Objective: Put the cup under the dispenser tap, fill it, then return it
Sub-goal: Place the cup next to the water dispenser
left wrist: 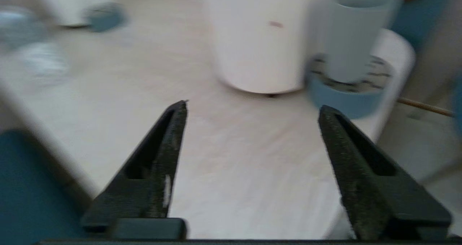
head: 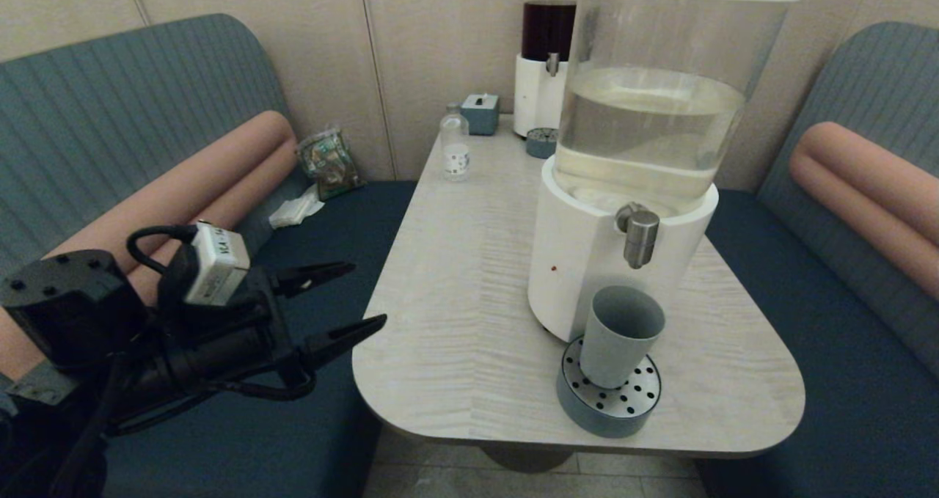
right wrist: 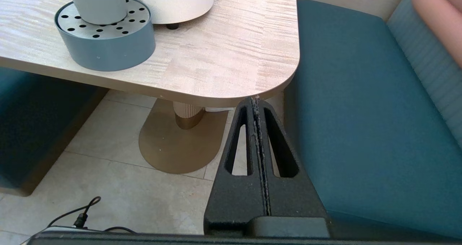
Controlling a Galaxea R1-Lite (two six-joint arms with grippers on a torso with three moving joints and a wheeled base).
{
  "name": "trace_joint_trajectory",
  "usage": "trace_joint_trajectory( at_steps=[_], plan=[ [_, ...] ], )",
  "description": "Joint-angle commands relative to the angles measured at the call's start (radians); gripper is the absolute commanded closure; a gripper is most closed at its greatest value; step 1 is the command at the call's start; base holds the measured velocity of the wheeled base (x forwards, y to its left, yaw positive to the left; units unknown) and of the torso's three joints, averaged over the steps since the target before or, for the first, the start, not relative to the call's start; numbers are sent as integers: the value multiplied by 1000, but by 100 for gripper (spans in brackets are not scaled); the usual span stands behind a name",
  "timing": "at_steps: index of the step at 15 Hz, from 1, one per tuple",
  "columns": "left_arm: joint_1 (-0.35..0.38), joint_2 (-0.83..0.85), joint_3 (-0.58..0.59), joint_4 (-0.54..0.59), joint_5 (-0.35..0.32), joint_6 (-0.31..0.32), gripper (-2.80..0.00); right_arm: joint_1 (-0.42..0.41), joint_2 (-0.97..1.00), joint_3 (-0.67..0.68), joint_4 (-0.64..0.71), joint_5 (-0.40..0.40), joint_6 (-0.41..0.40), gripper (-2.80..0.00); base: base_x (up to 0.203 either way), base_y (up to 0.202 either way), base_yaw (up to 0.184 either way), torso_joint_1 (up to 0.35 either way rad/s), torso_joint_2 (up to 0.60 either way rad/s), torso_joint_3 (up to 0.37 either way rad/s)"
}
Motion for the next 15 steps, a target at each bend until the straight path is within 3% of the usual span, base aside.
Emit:
trace_joint_trajectory(
  at_steps=[1,5,8,11,15],
  plan=[
    [-75,60,-4,-10,-3,5,-280,0,0,0,0,0,-1,0,0,0,0,0,0,0],
    [-255,177,-74,-10,34,7,-280,0,2,1,0,0,-1,0,0,0,0,0,0,0],
    [-370,310,-206,-8,61,-10,-280,0,1,0,0,0,-1,0,0,0,0,0,0,0],
    [-432,413,-340,-6,104,-35,-280,0,2,0,0,0,-1,0,0,0,0,0,0,0],
    [-491,479,-387,-7,196,-62,-280,0,1,0,0,0,-1,0,0,0,0,0,0,0]
  ],
)
